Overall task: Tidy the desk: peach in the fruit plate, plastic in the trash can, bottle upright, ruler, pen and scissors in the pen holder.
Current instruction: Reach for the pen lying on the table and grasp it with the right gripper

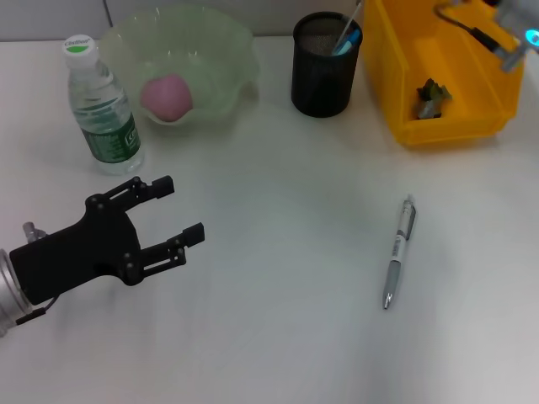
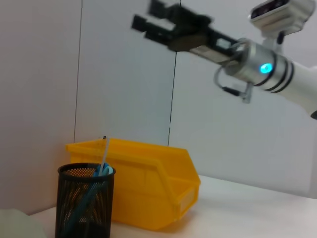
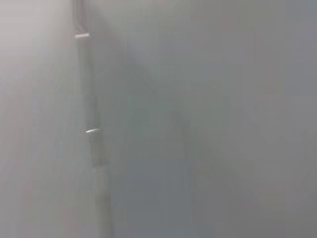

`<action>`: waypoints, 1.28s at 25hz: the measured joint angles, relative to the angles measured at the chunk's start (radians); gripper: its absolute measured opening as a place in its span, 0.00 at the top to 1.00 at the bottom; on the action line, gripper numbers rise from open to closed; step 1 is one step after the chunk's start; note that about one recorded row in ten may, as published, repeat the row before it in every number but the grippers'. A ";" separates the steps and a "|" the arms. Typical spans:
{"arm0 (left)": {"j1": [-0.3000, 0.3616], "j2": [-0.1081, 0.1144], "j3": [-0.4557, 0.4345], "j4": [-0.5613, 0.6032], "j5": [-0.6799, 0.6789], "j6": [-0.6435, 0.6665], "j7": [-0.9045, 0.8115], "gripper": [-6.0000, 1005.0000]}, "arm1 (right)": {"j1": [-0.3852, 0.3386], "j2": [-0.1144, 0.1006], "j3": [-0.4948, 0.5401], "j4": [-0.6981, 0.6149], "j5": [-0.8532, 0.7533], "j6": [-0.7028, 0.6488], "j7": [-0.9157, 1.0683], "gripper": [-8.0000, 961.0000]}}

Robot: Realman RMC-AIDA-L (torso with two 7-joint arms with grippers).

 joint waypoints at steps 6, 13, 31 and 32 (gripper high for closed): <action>0.006 0.005 0.001 0.004 0.001 0.015 -0.001 0.20 | -0.076 -0.003 0.008 -0.353 -0.445 -0.178 0.411 0.23; 0.018 0.017 0.009 0.005 0.002 0.026 0.000 0.20 | 0.012 -0.006 0.000 -0.659 -0.982 -0.358 0.958 0.23; 0.037 0.041 0.010 0.037 0.055 0.052 0.008 0.20 | 0.366 0.001 -0.146 -0.518 -1.676 -0.634 1.572 0.23; 0.037 0.041 0.010 0.037 0.055 0.052 0.008 0.20 | 0.378 0.002 -0.162 -0.488 -1.686 -0.629 1.593 0.23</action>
